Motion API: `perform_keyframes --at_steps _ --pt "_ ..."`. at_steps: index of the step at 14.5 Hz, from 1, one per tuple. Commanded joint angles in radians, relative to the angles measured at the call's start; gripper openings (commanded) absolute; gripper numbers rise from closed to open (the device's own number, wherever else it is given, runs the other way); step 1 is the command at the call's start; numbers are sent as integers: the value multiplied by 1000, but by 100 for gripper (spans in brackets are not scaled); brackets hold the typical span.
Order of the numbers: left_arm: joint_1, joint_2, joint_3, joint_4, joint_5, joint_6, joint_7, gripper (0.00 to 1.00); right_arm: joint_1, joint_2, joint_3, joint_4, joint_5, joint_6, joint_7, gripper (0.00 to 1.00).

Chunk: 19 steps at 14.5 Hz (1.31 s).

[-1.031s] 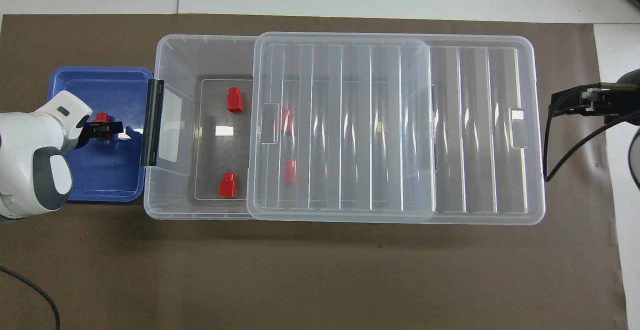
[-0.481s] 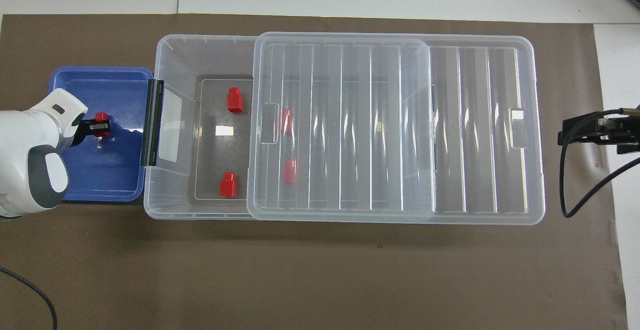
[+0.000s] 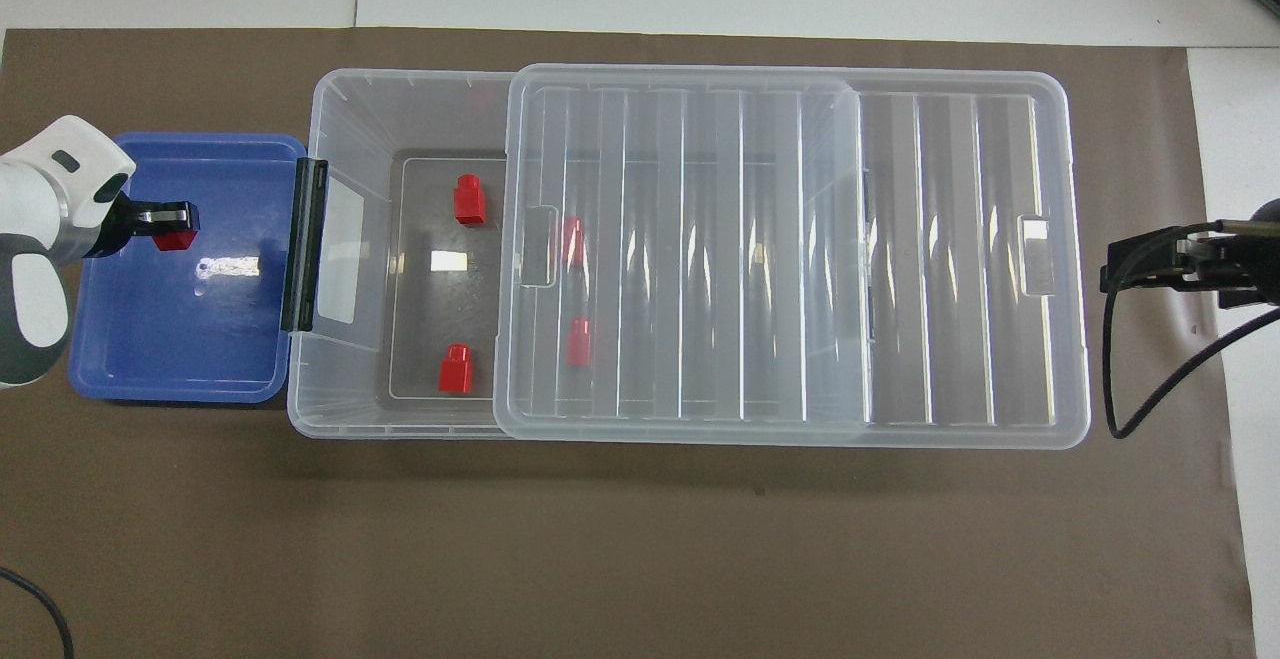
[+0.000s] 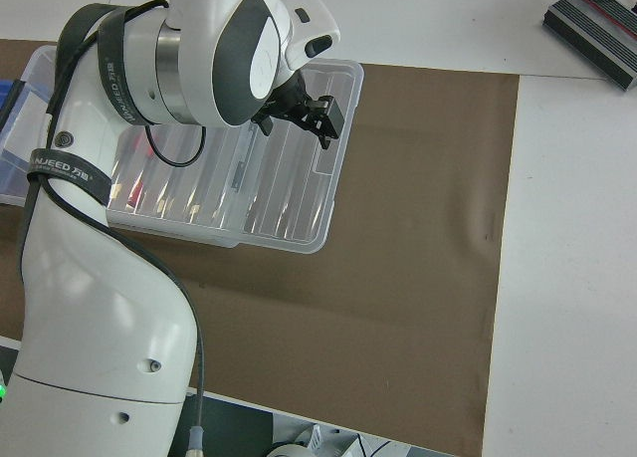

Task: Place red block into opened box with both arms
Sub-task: 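Grasp the red block with the left gripper and lift it, then carry the red block with the left gripper over the open box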

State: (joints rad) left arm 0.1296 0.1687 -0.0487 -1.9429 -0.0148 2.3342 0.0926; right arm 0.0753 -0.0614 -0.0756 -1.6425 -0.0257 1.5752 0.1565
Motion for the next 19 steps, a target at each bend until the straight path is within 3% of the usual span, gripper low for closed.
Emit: perform_keyframes --at_steps 1,4,8,11,14,19 --pt "-30 -47 7 111 -4 -221 -65 39 -5 -17 3 -19 12 2 3 100" --pt "-82 -84 6 196 -7 -352 -203 39 -5 -17 2 -20 12 0 -47 100" --pt "-110 -162 -25 214 -83 -391 -443 39 -3 -17 2 -20 12 2 -75 100" --pt "-114 -164 -100 217 -105 -325 -646 39 -3 -17 2 -20 12 2 -75 100" --pt "-155 -163 -109 203 -105 -227 -836 39 -5 -17 2 -20 12 11 -75 100" --pt "-186 -166 -111 156 -106 -156 -893 38 -3 -17 2 -20 13 13 -75 100"
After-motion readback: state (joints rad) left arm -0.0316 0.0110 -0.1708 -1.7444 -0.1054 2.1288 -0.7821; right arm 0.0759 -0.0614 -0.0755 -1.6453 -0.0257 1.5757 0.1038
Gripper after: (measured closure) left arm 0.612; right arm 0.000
